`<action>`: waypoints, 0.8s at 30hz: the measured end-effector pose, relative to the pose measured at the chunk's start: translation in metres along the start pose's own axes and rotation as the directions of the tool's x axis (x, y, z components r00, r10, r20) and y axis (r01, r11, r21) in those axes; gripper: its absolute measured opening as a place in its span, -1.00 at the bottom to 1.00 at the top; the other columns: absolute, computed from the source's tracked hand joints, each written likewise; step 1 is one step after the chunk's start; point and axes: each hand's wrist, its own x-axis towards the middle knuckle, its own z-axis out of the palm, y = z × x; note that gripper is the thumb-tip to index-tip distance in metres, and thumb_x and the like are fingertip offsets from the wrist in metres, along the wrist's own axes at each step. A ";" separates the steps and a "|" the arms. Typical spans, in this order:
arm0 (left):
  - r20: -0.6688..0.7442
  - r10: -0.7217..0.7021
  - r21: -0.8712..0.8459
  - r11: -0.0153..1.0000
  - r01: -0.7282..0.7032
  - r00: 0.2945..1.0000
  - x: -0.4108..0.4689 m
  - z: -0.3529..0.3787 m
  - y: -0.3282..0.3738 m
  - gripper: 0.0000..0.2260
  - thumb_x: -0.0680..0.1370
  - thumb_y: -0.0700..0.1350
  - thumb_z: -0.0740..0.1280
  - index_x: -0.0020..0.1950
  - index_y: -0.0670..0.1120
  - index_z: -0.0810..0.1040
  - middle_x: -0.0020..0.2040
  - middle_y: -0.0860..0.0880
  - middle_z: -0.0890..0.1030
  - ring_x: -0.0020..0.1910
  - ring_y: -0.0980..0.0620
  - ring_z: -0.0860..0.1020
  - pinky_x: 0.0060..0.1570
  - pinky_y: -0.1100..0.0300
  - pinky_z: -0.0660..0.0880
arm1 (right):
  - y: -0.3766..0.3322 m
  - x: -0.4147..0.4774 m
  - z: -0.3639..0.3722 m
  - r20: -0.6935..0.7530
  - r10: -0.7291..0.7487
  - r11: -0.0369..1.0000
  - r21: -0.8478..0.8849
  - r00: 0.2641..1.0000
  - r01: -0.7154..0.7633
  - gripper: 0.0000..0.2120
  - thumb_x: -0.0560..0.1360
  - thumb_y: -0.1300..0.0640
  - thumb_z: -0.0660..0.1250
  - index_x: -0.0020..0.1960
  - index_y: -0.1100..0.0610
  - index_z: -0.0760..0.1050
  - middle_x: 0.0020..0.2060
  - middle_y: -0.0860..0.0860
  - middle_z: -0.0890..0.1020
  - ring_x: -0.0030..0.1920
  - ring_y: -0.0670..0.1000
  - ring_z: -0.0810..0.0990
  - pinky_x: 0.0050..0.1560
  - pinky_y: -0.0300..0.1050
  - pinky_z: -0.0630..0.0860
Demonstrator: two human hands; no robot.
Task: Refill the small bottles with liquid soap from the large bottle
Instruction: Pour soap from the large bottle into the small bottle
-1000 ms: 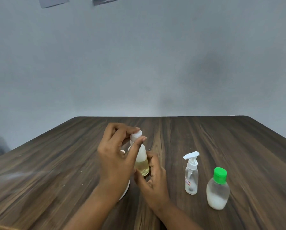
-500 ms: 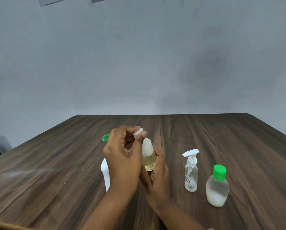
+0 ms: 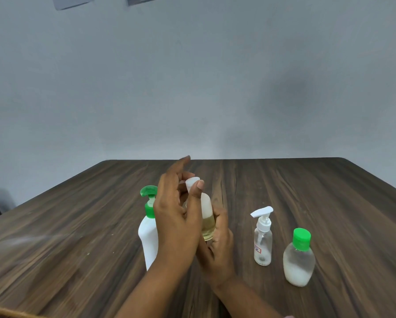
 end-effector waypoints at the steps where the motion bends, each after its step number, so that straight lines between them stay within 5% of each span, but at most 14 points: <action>1: 0.012 0.005 0.005 1.000 -0.005 1.000 -0.001 0.001 0.000 -0.69 0.55 -0.04 0.27 0.28 0.15 0.39 0.05 0.06 0.54 0.04 -0.02 0.60 -0.04 0.06 0.57 | 0.000 0.000 0.000 -0.006 -0.003 1.000 0.007 1.000 0.004 -0.62 0.46 -0.24 0.28 0.19 -0.11 0.34 -0.12 0.02 0.63 -0.20 -0.02 0.64 -0.27 -0.19 0.54; 5: 0.027 -0.024 -0.031 0.999 0.024 0.999 -0.001 0.002 0.001 -0.69 0.56 -0.04 0.18 0.29 0.19 0.36 0.13 0.07 0.50 0.04 -0.02 0.58 -0.01 -0.04 0.57 | 0.001 0.001 0.001 -0.056 0.013 0.999 0.030 0.998 -0.011 -0.62 0.44 -0.33 0.24 0.16 -0.19 0.35 -0.13 0.05 0.62 -0.22 -0.03 0.62 -0.27 -0.21 0.53; 8: 0.042 -0.103 -0.108 0.988 0.107 0.994 0.000 0.004 0.001 -0.69 0.49 0.10 0.30 0.21 0.18 0.38 0.05 0.05 0.52 0.02 -0.02 0.59 -0.02 -0.05 0.57 | 0.000 0.001 0.001 -0.070 0.026 0.999 0.035 0.997 -0.024 -0.58 0.44 -0.34 0.23 0.16 -0.11 0.35 -0.12 0.07 0.62 -0.20 -0.06 0.63 -0.25 -0.27 0.51; 10: 0.055 -0.140 -0.131 0.981 0.146 0.989 -0.001 0.005 0.000 -0.63 0.46 0.04 0.42 0.21 0.15 0.40 -0.02 0.06 0.54 -0.01 0.03 0.61 -0.03 0.04 0.57 | 0.000 0.001 0.002 -0.070 0.028 0.999 0.040 0.997 -0.025 -0.53 0.44 -0.34 0.24 0.15 -0.02 0.36 -0.12 0.06 0.63 -0.19 -0.09 0.64 -0.25 -0.30 0.50; 13: 0.085 -0.135 -0.183 0.972 0.149 0.987 -0.002 0.005 -0.002 -0.71 0.55 -0.10 0.31 0.24 0.12 0.40 -0.06 0.07 0.61 -0.05 0.10 0.61 -0.04 0.10 0.54 | 0.000 0.001 0.001 -0.078 0.029 0.999 0.035 0.997 -0.026 -0.50 0.43 -0.36 0.23 0.13 0.00 0.36 -0.16 0.06 0.63 -0.24 -0.09 0.62 -0.29 -0.29 0.50; 21: 0.059 -0.186 -0.207 0.959 0.194 0.981 0.001 0.005 -0.006 -0.76 0.52 0.01 0.23 0.18 0.19 0.42 0.02 0.16 0.53 0.05 -0.03 0.57 0.08 -0.19 0.51 | 0.000 0.002 0.000 -0.085 0.013 1.000 0.022 0.996 -0.011 -0.62 0.45 -0.33 0.23 0.16 -0.15 0.35 -0.14 0.06 0.62 -0.24 -0.05 0.62 -0.29 -0.24 0.51; 24: 0.081 -0.192 -0.184 0.962 0.204 0.978 0.001 0.006 -0.006 -0.71 0.47 0.10 0.31 0.17 0.16 0.41 0.13 0.13 0.49 0.05 0.03 0.58 0.07 -0.12 0.55 | 0.000 0.002 0.001 -0.080 0.021 0.999 0.041 0.997 -0.018 -0.58 0.45 -0.32 0.24 0.16 -0.07 0.35 -0.12 0.10 0.61 -0.20 -0.06 0.62 -0.26 -0.28 0.50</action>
